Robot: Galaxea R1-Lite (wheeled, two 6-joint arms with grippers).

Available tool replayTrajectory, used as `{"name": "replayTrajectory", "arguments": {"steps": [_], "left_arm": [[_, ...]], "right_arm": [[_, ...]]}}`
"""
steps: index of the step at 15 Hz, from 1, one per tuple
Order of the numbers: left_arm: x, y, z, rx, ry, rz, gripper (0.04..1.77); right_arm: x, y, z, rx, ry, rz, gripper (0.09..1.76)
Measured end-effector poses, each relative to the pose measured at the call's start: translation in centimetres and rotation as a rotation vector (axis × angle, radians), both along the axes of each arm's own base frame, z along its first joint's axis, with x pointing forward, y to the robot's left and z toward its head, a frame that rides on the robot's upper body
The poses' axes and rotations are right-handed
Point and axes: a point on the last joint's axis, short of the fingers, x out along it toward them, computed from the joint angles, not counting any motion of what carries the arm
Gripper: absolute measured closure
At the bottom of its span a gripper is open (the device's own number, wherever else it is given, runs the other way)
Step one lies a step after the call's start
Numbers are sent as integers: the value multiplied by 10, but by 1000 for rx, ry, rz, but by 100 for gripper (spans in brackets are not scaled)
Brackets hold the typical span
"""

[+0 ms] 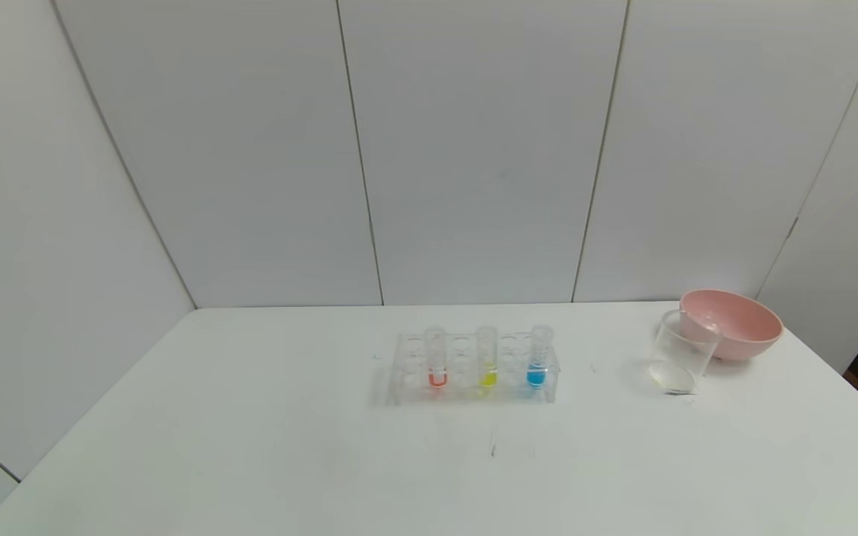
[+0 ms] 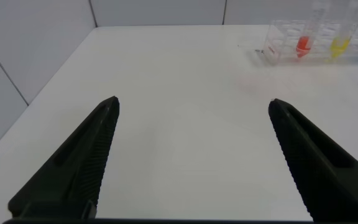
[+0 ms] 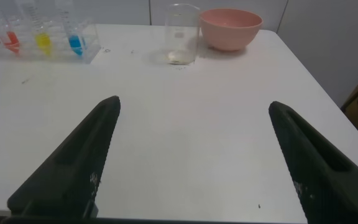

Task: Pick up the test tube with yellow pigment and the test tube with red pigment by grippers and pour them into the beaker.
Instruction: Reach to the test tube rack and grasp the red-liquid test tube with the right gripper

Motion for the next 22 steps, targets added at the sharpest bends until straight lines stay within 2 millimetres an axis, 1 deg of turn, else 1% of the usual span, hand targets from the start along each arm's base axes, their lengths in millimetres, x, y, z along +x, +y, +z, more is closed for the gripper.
{"name": "replayTrajectory", "arguments": {"steps": [22], "left_arm": [[0,0,0,0,0,0,9]], "right_arm": [[0,0,0,0,0,-2,14]]}}
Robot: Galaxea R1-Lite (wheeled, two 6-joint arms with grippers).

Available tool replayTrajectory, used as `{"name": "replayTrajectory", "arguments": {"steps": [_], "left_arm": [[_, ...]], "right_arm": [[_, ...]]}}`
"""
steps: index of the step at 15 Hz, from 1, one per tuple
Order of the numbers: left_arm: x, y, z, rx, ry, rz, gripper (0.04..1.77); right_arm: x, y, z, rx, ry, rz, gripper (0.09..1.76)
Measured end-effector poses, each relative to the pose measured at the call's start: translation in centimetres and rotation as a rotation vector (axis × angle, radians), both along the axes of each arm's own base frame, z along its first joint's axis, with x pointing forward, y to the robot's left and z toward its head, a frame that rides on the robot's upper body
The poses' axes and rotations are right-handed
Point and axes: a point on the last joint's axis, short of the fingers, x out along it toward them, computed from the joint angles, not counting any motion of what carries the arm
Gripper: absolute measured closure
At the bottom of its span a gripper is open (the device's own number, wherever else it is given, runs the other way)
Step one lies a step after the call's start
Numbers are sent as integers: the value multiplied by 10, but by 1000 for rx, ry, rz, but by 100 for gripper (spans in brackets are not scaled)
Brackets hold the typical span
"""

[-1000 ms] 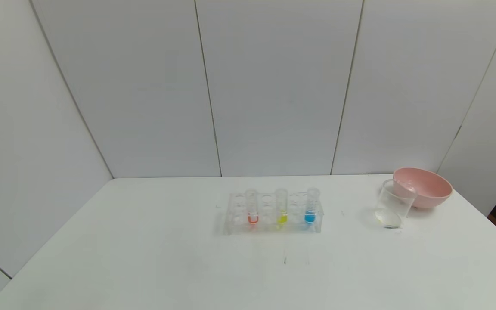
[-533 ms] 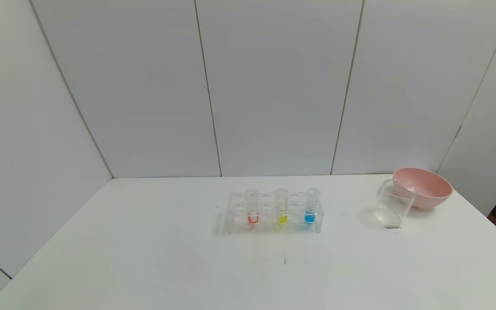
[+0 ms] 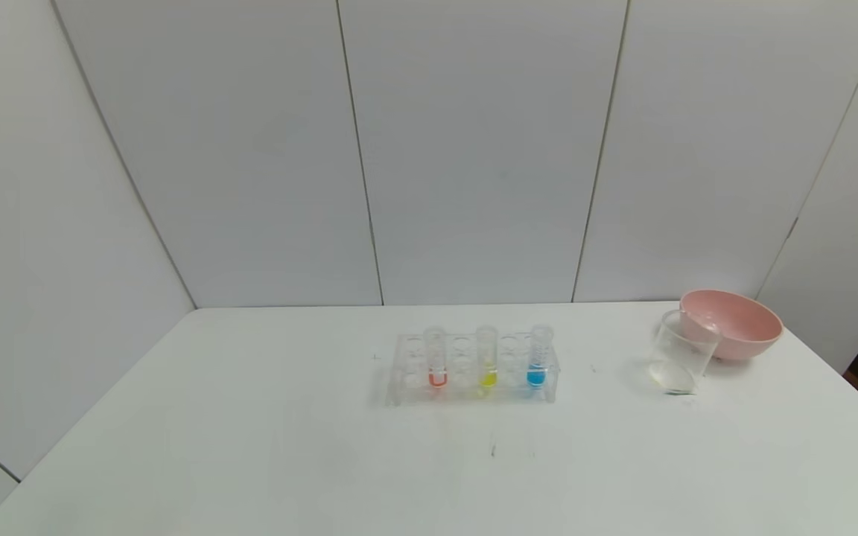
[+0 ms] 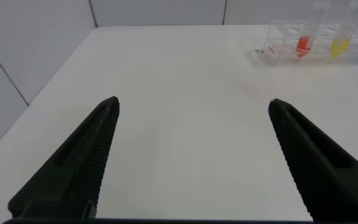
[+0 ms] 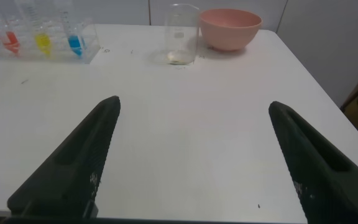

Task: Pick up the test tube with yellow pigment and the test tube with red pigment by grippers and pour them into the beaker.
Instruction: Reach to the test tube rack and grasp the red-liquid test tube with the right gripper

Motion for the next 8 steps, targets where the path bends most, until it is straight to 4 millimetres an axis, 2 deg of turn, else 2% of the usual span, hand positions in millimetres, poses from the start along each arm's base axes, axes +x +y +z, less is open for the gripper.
{"name": "replayTrajectory", "arguments": {"steps": [4,8], "left_arm": [[0,0,0,0,0,0,9],[0,0,0,0,0,0,9]], "right_arm": [[-2,0,6,0,-8,-24,14],[-1,0,40,2,-26,-16,14]]}}
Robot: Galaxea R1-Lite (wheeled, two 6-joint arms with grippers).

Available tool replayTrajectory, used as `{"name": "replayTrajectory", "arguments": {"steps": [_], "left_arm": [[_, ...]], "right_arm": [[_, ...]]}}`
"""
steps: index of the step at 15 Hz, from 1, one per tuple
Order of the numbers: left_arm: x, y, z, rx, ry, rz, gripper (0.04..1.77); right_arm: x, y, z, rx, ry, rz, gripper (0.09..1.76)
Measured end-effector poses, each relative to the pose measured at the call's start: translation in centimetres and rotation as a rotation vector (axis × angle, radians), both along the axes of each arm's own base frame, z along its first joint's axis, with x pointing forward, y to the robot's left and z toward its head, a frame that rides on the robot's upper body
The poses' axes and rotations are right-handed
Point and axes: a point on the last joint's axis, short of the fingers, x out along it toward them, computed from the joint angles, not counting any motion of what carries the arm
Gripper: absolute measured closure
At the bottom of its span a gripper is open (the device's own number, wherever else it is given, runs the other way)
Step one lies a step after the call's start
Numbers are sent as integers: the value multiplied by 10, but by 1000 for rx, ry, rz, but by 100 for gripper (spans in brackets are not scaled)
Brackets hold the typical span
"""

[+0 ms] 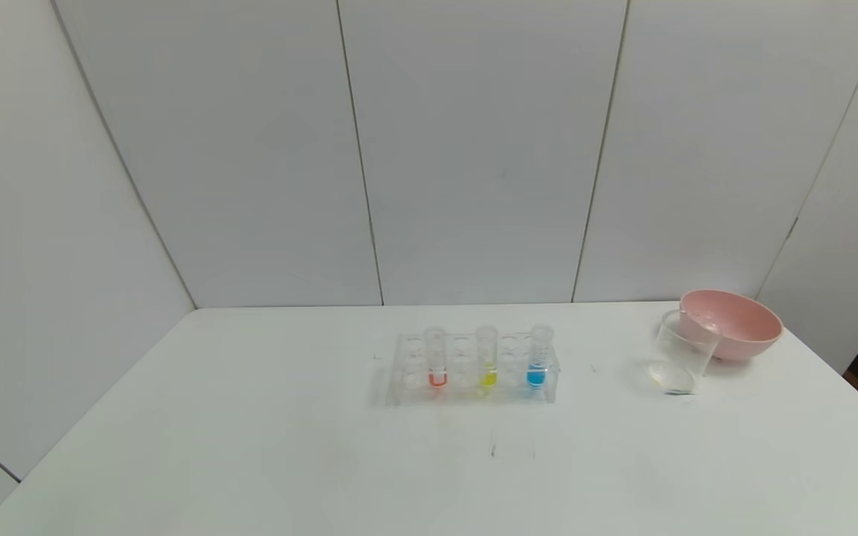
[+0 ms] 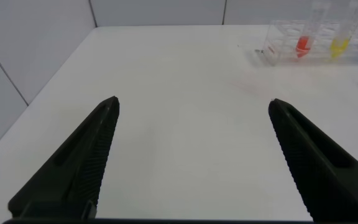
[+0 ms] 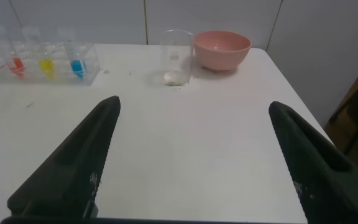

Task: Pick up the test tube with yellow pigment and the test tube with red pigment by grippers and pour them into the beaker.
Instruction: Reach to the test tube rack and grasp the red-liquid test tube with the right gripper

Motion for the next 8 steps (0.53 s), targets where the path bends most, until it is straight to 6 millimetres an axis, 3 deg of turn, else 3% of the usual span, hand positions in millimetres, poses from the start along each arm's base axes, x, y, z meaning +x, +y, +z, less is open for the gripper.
{"name": "replayTrajectory", "arguments": {"steps": [4,8], "left_arm": [[0,0,0,0,0,0,9],[0,0,0,0,0,0,9]], "right_arm": [[17,0,42,7,26,36,14],[54,3,72,7,55,78,14]]}}
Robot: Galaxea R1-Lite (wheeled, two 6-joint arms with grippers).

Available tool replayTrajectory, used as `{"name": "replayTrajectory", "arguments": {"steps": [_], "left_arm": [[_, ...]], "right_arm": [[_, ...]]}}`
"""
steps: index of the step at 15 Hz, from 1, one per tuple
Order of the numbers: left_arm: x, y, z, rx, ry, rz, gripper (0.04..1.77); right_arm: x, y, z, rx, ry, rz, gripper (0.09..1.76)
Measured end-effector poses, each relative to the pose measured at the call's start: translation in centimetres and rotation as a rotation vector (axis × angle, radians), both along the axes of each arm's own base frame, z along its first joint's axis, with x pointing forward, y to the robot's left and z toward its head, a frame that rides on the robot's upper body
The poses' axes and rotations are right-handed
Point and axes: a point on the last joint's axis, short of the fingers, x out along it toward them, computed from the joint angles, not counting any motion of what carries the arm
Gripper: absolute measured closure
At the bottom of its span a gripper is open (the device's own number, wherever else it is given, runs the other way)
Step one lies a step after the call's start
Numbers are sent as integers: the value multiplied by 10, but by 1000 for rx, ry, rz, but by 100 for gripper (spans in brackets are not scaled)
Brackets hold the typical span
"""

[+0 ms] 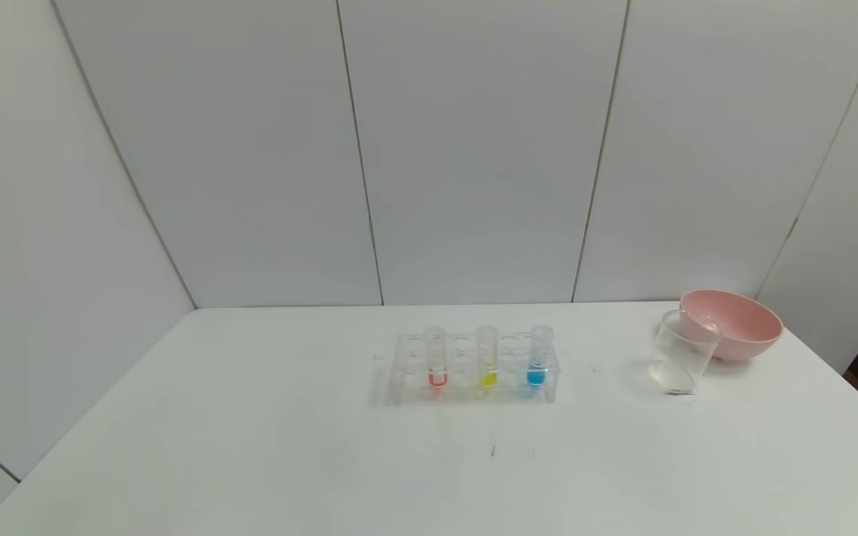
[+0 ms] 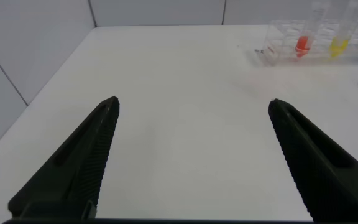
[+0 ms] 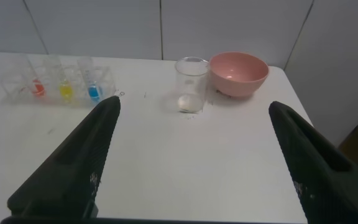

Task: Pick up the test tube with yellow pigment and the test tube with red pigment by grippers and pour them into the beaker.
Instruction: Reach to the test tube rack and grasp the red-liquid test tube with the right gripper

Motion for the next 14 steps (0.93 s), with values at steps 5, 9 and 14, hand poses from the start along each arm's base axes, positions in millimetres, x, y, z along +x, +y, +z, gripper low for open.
{"name": "replayTrajectory", "arguments": {"steps": [5,9,14], "left_arm": [[0,0,0,0,0,0,9],[0,0,0,0,0,0,9],[0,0,0,0,0,0,9]], "right_arm": [[53,12,19,-4,110,118,14],[92,41,28,-19,192,248,14],[131,90,17,4,229,271,14]]}}
